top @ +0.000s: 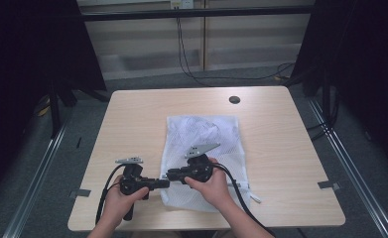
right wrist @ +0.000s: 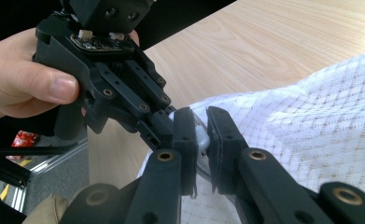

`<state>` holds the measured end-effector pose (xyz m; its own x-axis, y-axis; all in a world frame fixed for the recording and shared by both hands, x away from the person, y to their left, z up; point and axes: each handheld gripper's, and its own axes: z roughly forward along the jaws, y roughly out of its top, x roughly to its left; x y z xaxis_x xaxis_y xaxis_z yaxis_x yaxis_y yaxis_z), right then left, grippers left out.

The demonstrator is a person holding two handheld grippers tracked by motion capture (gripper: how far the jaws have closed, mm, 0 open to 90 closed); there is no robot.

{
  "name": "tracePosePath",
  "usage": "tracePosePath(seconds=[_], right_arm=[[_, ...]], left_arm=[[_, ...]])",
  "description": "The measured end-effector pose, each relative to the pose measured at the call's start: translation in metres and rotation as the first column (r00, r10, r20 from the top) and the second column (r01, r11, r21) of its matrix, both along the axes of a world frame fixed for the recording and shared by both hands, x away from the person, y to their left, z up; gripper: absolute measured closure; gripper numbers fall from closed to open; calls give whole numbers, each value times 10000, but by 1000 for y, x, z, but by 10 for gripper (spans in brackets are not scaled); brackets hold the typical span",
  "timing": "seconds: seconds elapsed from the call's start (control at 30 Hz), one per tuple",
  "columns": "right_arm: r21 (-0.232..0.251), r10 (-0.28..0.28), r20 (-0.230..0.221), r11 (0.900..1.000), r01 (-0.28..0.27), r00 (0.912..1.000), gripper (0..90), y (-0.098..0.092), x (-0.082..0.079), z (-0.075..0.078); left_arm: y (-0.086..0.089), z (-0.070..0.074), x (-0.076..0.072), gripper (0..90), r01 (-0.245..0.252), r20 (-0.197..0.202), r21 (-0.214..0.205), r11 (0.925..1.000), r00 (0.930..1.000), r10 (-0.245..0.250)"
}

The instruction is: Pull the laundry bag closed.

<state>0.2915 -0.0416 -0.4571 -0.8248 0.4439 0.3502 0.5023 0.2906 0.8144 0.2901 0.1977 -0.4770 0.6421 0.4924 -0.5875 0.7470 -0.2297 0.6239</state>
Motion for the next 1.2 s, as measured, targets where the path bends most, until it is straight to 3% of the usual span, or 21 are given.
tracePosePath(seconds=[0.7,0.8,0.9,1.2], right_arm=[[-267,40,24,9996,-40,10000,831,-3,-5,3],[-505,-73,62,9987,76,10000,833,-7,-4,3],[-369,-139,21,9992,140,9999,836,-14,-3,3],[-400,-87,21,9992,87,10000,873,-15,-4,2]], left_arm=[[1,2,0,873,49,-181,-36,10000,9998,-50],[6,3,2,874,-169,-269,-59,9998,9995,167],[8,3,2,874,-224,-394,-323,9992,9990,211],[7,3,2,873,-234,-326,-252,9994,9992,226]])
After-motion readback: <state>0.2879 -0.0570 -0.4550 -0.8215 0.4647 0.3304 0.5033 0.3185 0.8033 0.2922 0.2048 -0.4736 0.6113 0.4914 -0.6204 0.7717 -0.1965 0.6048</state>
